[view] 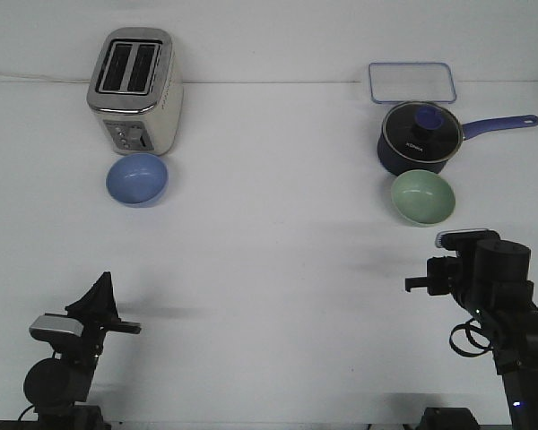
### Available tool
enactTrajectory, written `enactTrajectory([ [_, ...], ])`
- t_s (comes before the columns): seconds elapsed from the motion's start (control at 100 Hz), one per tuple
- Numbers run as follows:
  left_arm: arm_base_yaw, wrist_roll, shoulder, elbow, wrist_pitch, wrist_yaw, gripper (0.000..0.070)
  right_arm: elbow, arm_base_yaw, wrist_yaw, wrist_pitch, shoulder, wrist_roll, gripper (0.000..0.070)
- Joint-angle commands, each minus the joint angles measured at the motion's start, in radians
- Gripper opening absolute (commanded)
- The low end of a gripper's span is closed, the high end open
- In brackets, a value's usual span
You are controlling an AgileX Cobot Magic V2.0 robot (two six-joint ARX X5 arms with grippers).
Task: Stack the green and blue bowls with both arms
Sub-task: 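Move the right gripper forward to the pale green bowl and grasp its rim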
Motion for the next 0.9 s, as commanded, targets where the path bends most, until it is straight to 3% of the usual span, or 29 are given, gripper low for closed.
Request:
enactTrajectory([
  [0.0,0.002,0.001,-0.001,-0.02,0.013,-0.003,0.001,0.019,0.001,0.004,0.006,0.003,0.006,0.0373],
  [0.05,0.002,0.001,-0.001,-0.02,0.012,-0.003,0.001,0.019,0.001,0.004,0.006,0.003,0.006,0.043],
  [0.22,0.002,0.001,-0.001,-0.02,0.012,-0.003,0.001,0.019,0.001,0.004,0.006,0.003,0.021,0.0468],
  [0.53,0.002,0.001,-0.001,-0.02,0.012,-0.003,0.001,0.064,-0.017,0.003,0.051,0.071,0.058,0.0469],
  [0.89,0.002,0.001,-0.001,-0.02,0.012,-0.003,0.001,0.313,-0.108,-0.035,0.051,0.418,-0.015,0.0468],
])
